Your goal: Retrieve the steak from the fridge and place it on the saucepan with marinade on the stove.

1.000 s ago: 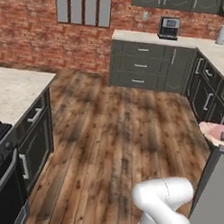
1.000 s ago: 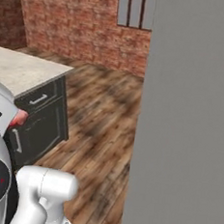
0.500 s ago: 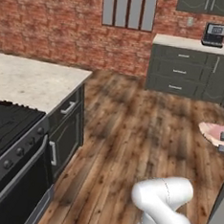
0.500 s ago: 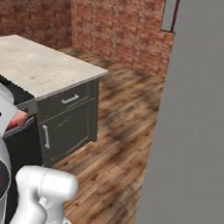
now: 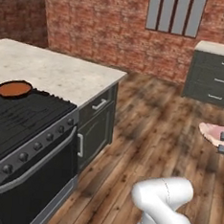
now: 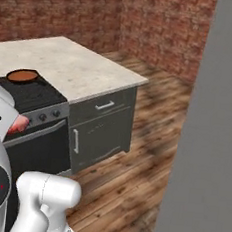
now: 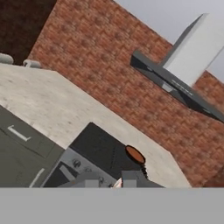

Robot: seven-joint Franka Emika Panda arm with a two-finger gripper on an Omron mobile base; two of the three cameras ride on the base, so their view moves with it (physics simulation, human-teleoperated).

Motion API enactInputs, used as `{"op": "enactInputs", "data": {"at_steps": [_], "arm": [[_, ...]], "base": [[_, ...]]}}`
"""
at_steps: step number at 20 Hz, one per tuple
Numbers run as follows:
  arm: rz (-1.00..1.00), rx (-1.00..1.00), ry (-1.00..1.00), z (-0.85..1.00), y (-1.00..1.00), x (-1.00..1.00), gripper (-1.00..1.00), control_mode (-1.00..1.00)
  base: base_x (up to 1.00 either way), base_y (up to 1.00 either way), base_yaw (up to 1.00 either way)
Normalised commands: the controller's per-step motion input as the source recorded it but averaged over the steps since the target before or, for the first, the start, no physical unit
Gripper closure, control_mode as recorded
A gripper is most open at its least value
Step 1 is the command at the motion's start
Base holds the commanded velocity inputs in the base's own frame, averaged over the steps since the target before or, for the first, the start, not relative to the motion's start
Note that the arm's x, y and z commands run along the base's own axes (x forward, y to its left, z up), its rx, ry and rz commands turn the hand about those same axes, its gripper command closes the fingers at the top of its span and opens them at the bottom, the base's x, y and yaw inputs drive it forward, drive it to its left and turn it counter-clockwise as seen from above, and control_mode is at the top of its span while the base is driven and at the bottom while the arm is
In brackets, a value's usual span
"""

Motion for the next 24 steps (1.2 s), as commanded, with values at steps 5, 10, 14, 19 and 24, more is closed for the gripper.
{"op": "enactInputs", "data": {"at_steps": [5,10,14,19,24], "arm": [[0.00,0.00,0.00,0.00,0.00,0.00,1.00,1.00],[0.00,0.00,0.00,0.00,0.00,0.00,1.00,1.00],[0.00,0.00,0.00,0.00,0.00,0.00,1.00,1.00],[0.00,0.00,0.00,0.00,0.00,0.00,1.00,1.00],[0.00,0.00,0.00,0.00,0.00,0.00,1.00,1.00]], "base": [[0.00,0.00,0.38],[0.09,0.00,0.34],[0.26,0.00,0.31],[0.32,0.00,0.30],[0.40,0.00,0.29]]}}
